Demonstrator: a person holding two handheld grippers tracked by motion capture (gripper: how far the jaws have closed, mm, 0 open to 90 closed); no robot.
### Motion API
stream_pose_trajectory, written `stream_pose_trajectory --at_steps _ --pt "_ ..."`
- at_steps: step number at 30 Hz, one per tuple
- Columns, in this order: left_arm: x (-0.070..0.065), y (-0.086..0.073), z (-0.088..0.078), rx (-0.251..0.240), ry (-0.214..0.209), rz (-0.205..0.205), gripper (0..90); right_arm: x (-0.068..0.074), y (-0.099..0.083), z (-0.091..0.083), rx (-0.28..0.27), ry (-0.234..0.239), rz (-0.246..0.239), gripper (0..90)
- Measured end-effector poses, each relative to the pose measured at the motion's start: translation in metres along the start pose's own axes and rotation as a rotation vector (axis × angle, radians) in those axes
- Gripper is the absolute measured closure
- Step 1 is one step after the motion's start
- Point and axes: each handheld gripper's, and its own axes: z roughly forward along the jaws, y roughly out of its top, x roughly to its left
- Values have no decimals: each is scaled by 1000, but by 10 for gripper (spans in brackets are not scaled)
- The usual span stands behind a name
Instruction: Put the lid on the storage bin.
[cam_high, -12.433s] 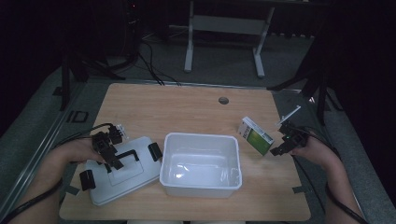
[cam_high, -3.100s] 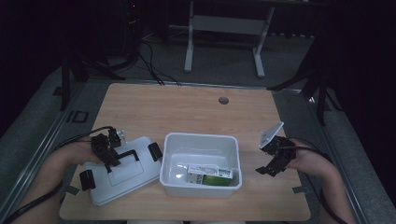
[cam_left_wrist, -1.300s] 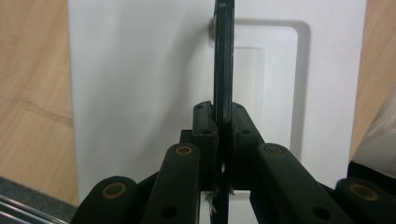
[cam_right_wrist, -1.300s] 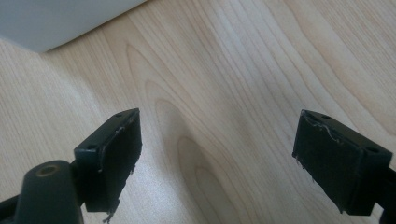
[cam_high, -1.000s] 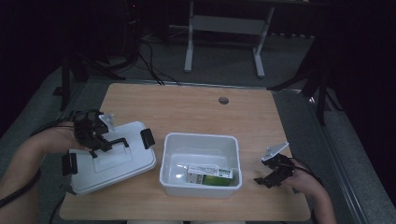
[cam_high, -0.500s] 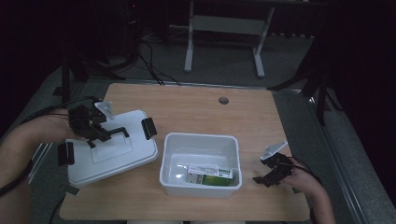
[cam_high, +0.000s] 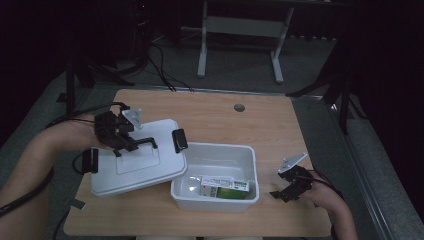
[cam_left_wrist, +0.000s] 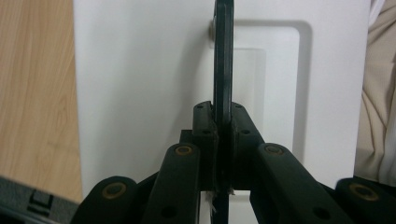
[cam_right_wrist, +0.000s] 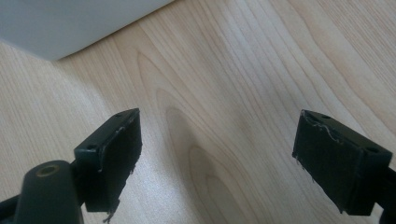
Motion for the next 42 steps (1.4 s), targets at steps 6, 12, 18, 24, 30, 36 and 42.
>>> stream_pose_trajectory --at_steps 6,12,18,24,30,36,42 --pt "-4 22 4 9 -15 36 844 1 -1 -1 -2 -3 -1 150" --pt "-6 36 4 -9 -24 55 843 2 -3 -1 -2 -3 3 150" --pt "-11 62 10 -8 -39 102 843 2 -4 -1 -10 -4 4 150" --pt "-15 81 18 6 -47 135 843 2 -6 -2 -10 -1 15 150" --pt "-20 105 25 0 -74 155 843 1 -8 -3 -13 -3 18 150" --pt "-24 124 33 14 -88 184 843 1 -8 -3 -18 -2 15 150" --pt "-29 141 39 13 -99 206 844 1 -9 -2 -24 1 14 150"
